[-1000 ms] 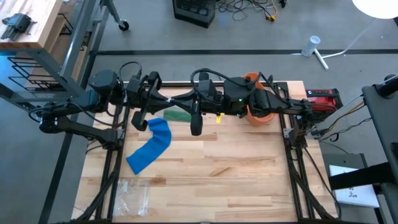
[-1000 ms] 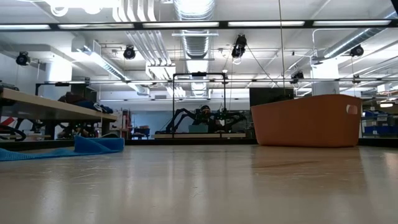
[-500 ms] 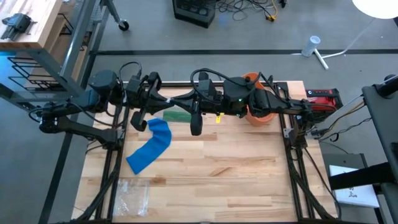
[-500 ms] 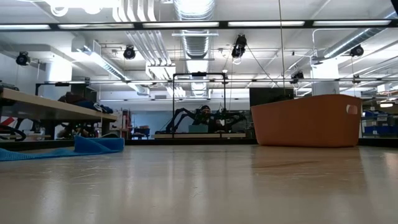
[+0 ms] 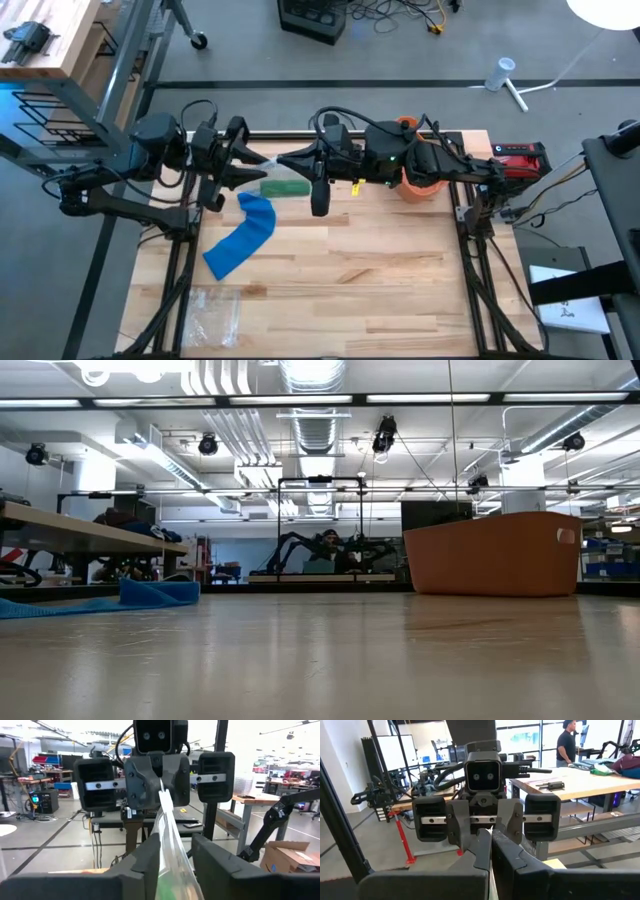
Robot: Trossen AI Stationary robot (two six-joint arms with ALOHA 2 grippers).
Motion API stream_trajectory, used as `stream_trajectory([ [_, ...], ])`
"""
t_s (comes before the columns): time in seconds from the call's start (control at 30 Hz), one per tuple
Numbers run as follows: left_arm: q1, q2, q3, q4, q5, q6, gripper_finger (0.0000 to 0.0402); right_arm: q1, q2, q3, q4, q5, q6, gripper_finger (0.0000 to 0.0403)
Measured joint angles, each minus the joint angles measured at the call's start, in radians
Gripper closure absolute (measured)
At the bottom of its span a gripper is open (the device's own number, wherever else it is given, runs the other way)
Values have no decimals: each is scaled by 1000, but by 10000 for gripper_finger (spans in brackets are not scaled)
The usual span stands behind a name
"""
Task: Roll bandage
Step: Close the transparent zip bag
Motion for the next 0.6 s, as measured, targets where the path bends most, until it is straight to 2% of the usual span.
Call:
stream_trajectory([
  [0.13,0,2,1,-9,-35,-12,279,0,0,0,-1,-2,0,403],
  [0.23,0,12,1,-22,-36,-35,285,0,0,0,-7,-2,0,403],
  [0.33,0,17,1,-32,-36,-44,311,0,0,0,-15,-2,0,403],
  [0.5,0,19,1,-29,-36,-35,386,0,-1,0,-30,0,0,403],
  [0.6,0,19,1,-28,-36,-34,392,0,-1,0,-29,7,6,403],
])
